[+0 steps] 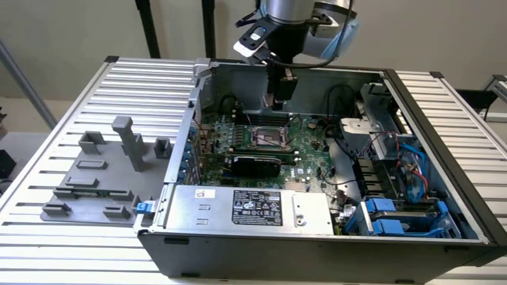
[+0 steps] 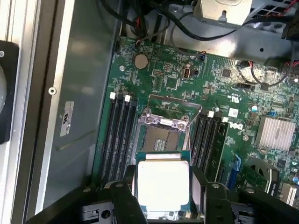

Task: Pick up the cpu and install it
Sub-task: 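Place the cpu into insertion slot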

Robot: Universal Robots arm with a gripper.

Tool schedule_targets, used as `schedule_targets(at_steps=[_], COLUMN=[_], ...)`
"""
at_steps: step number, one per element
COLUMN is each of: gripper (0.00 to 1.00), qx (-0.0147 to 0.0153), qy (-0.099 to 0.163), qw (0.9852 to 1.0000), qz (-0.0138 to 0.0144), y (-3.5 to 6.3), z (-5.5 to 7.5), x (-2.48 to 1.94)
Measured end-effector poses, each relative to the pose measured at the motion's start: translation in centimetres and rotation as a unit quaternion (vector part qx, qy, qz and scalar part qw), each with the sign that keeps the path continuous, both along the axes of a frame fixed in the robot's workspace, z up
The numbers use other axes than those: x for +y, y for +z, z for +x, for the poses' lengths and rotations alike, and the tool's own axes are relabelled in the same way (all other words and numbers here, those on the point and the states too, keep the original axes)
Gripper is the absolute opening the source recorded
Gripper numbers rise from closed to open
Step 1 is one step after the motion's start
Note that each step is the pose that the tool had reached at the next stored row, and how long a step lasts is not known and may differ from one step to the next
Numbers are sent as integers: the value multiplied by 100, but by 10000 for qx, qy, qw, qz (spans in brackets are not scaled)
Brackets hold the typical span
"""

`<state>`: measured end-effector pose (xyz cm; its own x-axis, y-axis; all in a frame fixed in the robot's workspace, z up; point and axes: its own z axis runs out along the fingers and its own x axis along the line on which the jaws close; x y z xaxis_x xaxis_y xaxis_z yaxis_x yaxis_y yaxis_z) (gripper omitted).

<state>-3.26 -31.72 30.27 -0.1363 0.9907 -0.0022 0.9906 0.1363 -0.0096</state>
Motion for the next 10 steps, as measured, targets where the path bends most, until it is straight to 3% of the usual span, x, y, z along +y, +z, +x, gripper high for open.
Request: schedule_targets(at_steps=[3, 10], gripper=[55, 55], qx=[0, 0], qy=[-273, -789], qw=[9996, 9969], qz=[0, 0], y=[-25, -89], z=[0, 0], x=[0, 0])
